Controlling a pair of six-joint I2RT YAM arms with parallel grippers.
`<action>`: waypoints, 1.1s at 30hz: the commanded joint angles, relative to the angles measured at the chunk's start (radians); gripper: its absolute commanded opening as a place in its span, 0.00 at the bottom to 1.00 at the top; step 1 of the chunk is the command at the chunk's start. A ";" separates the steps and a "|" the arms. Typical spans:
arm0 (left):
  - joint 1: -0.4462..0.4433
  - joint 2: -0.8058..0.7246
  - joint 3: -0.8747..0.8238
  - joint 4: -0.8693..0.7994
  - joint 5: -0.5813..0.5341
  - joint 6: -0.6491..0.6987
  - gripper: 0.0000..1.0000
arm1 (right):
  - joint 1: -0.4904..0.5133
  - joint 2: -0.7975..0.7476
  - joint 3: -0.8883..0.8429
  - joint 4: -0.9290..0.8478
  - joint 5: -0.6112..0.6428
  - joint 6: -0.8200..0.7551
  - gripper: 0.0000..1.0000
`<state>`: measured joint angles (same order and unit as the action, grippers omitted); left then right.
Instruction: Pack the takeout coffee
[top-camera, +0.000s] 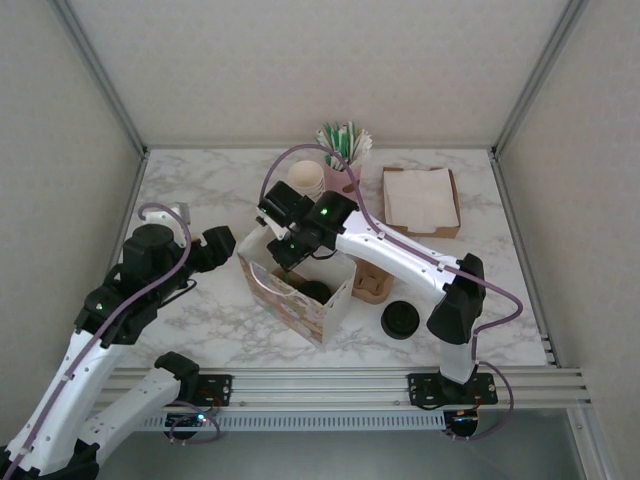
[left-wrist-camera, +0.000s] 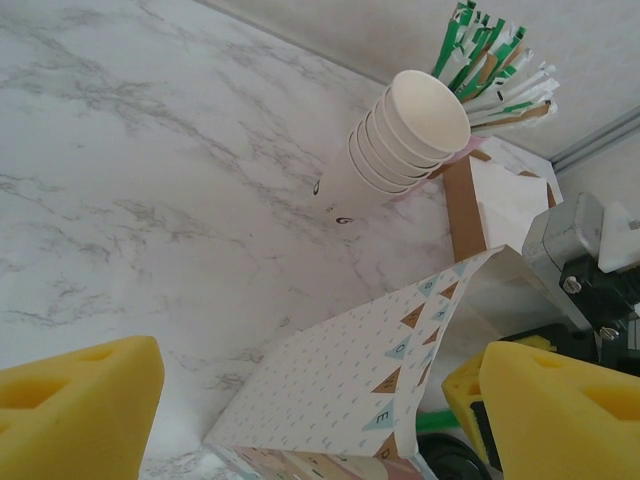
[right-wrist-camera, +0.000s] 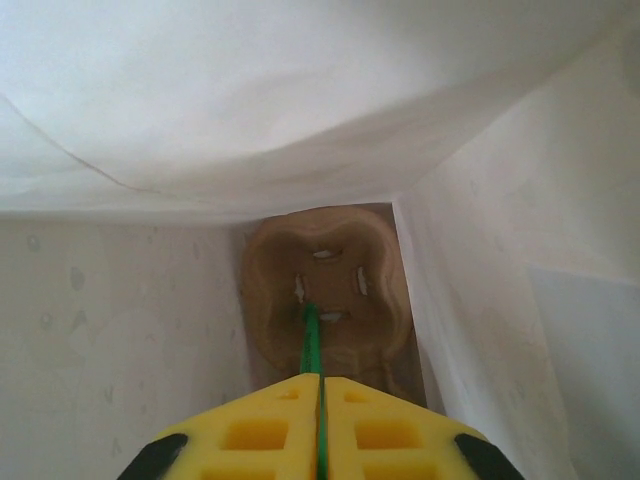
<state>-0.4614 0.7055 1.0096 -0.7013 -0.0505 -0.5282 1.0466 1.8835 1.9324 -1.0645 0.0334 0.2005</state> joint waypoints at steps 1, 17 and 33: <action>-0.009 -0.013 -0.007 -0.024 0.022 -0.001 0.83 | 0.016 0.023 0.029 -0.041 -0.002 -0.009 0.15; -0.008 -0.018 -0.002 -0.028 0.024 -0.006 0.83 | 0.017 -0.031 0.124 -0.083 -0.012 0.002 0.30; -0.009 0.001 0.009 -0.013 0.083 0.009 0.83 | 0.017 -0.173 0.115 -0.032 0.031 -0.022 0.39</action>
<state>-0.4614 0.7033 1.0096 -0.7116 -0.0071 -0.5274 1.0519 1.7790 2.0678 -1.1370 0.0349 0.1936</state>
